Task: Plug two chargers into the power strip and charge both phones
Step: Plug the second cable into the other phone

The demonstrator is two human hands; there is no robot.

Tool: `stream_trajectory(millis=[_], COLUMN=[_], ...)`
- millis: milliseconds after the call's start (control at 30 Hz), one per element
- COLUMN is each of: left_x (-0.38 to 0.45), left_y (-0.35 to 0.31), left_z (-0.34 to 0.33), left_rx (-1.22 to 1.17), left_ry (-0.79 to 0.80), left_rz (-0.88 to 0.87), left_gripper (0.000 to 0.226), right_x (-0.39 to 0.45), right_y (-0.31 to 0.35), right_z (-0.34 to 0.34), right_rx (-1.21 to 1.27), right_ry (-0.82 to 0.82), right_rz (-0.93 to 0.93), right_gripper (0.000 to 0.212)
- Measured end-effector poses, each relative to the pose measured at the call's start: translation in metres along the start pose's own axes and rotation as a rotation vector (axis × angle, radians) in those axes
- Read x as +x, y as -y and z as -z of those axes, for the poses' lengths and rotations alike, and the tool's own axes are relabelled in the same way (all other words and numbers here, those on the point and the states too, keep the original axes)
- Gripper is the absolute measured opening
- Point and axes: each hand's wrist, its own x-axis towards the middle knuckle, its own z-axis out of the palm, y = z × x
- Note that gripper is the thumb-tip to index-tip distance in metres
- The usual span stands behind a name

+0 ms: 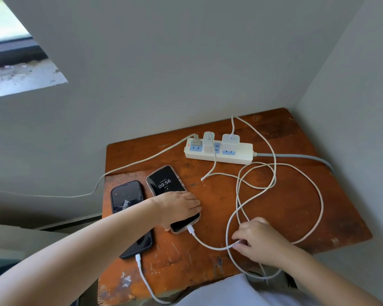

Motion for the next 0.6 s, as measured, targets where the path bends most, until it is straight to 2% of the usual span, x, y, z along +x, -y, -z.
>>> stream_trajectory(millis=[167, 267, 433, 600], left_x=[-0.008, -0.012, -0.018, -0.024], left_y=[-0.006, -0.01, -0.012, -0.015], left_z=[-0.008, -0.014, -0.022, -0.027], left_rx=[-0.02, -0.041, -0.042, -0.055], left_ry=[-0.055, -0.099, -0.124, -0.135], left_rz=[0.017, 0.018, 0.012, 0.025], left_gripper=[0.068, 0.054, 0.054, 0.057], right_x=[0.005, 0.007, 0.011, 0.013], right_y=[-0.008, -0.013, -0.011, -0.007], right_z=[0.001, -0.002, -0.005, -0.013], right_rx=[0.091, 0.054, -0.101, -0.149], right_ry=[-0.162, -0.291, -0.452, -0.463], right_rz=[0.029, -0.006, 0.003, -0.067], right_gripper=[0.021, 0.021, 0.033, 0.041])
